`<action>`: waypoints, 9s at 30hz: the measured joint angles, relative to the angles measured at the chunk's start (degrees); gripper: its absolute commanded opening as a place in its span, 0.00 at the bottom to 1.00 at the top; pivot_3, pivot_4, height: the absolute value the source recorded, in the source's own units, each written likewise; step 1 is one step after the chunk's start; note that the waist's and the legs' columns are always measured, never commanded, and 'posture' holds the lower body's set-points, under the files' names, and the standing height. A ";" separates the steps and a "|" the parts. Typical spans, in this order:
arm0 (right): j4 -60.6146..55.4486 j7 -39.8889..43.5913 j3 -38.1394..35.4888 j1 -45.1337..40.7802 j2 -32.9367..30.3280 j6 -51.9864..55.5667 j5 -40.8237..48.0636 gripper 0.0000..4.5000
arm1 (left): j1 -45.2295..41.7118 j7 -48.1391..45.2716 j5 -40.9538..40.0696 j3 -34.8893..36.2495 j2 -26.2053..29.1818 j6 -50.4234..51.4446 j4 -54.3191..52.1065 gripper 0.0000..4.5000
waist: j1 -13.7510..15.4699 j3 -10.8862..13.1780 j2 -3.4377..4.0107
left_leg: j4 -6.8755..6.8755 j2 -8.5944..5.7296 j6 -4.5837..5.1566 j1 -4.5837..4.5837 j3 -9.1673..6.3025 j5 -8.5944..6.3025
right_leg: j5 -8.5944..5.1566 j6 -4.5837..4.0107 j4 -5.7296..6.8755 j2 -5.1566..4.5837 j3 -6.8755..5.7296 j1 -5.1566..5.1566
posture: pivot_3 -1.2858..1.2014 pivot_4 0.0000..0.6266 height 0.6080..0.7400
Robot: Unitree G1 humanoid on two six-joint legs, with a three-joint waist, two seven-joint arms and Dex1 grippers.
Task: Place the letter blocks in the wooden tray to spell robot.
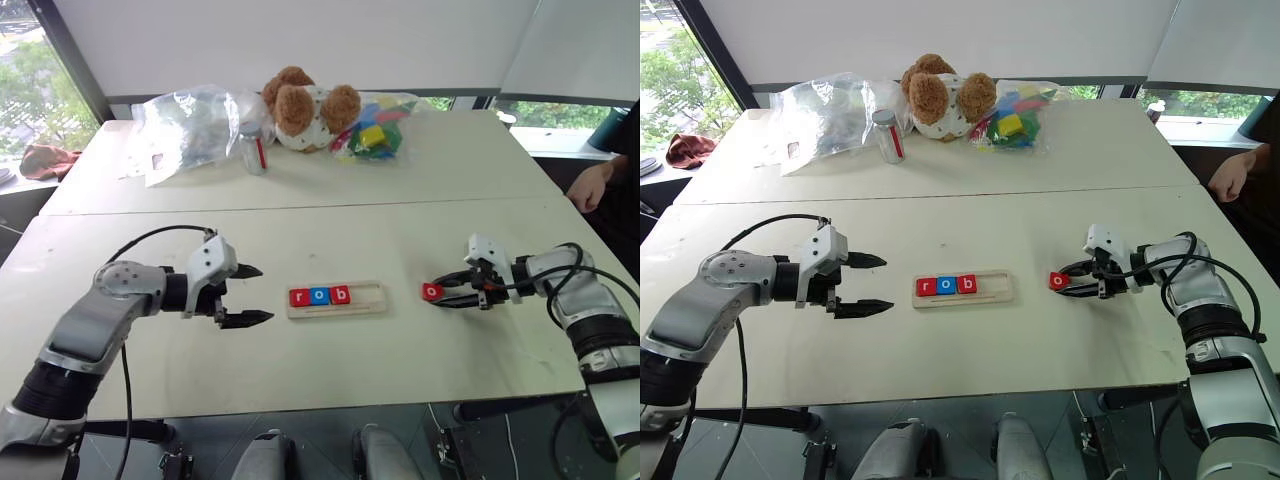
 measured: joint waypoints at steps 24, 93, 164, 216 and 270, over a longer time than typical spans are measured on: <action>-17.38 1.70 11.12 -7.98 10.47 12.93 -4.27 0.25 | 1.51 -0.62 4.08 -1.18 -1.41 -3.64 4.74 1.00 | -0.07 0.02 0.08 | 0.02 -0.08 -0.01 -0.12 -0.01 0.00 | 0.00 0.00 0.06 -0.08 -0.05 -0.16 | 0.52 0.24 1.00; -18.89 -7.66 11.97 -7.67 14.05 12.38 -8.20 0.99 | -1.91 -0.07 8.92 -5.22 -6.23 -6.22 7.74 1.00 | -0.01 0.02 0.08 | 0.05 -0.08 -0.04 -0.12 -0.01 0.02 | 0.00 0.00 0.09 -0.04 -0.06 -0.16 | 0.52 0.24 1.00; -57.27 -93.69 -33.16 13.81 48.31 65.42 -10.18 0.25 | -2.24 1.69 2.36 -4.88 -4.07 0.74 -5.12 1.00 | -1.01 -0.14 0.02 | -0.01 -0.09 -0.15 0.06 -0.05 0.12 | 0.00 0.00 0.35 0.08 0.03 -0.07 | 0.52 0.24 1.00; -15.53 -6.11 -0.86 6.44 -1.59 11.81 2.76 1.00 | -4.55 -7.09 4.33 -3.72 3.45 -1.44 -3.85 1.00 | 0.20 0.02 -0.03 | 0.08 -0.02 0.11 -0.04 0.03 -0.03 | -0.01 0.01 -0.02 0.05 -0.02 0.03 | 0.52 0.24 1.00; -3.89 3.00 10.73 -11.86 12.73 4.17 -6.79 0.24 | 1.84 0.38 4.42 -2.41 2.84 0.94 -4.25 1.00 | -0.11 0.06 0.04 | 0.03 -0.06 -0.02 -0.09 -0.02 0.02 | -0.01 0.01 0.07 -0.03 -0.05 -0.13 | 0.52 0.24 1.00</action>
